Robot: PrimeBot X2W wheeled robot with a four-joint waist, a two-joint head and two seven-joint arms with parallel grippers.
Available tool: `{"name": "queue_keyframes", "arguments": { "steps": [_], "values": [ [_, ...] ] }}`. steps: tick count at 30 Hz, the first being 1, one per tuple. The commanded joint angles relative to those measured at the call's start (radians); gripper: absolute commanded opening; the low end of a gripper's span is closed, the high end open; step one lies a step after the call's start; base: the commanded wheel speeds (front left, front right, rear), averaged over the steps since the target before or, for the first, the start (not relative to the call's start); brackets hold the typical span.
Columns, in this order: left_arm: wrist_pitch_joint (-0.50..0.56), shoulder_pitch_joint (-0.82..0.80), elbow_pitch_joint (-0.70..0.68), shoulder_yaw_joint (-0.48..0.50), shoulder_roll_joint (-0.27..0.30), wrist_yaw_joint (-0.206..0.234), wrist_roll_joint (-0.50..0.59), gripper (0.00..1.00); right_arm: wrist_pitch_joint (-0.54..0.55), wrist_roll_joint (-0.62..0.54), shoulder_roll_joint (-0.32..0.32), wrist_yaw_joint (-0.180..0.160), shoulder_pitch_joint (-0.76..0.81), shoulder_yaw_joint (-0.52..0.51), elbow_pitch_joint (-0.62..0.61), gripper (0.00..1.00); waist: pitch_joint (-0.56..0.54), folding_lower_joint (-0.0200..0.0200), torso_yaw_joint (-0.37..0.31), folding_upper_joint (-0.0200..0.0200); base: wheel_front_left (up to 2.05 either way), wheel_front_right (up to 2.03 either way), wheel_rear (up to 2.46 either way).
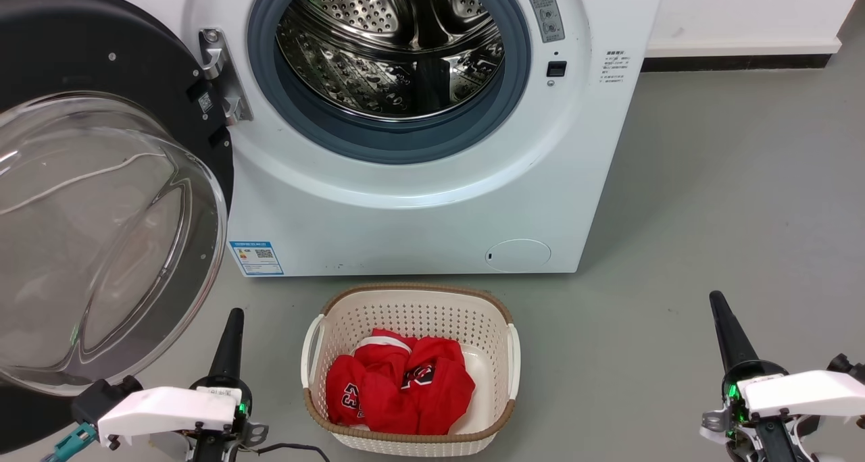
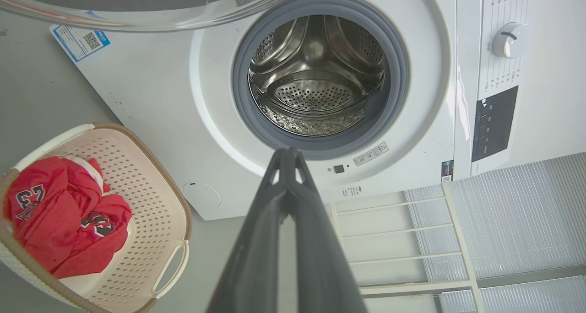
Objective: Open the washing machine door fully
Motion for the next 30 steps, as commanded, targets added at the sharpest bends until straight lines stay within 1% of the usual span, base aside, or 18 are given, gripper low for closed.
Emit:
{"name": "queue_keyframes", "arguments": {
  "steps": [1,30],
  "values": [
    [0.004,-0.024,-0.003,0.002,0.003,-0.005,-0.018,0.00,0.008,0.024,-0.004,0.000,-0.027,-0.003,-0.003,0.00,0.000,0.0000,0.000,0.0000,0.00,0.00,0.00],
    [0.064,-0.041,0.023,0.016,0.003,-0.015,-0.258,0.00,0.069,0.261,0.001,0.000,-0.044,-0.027,0.017,0.00,-0.003,0.0000,0.001,0.0000,0.00,0.00,0.00]
  ]
}}
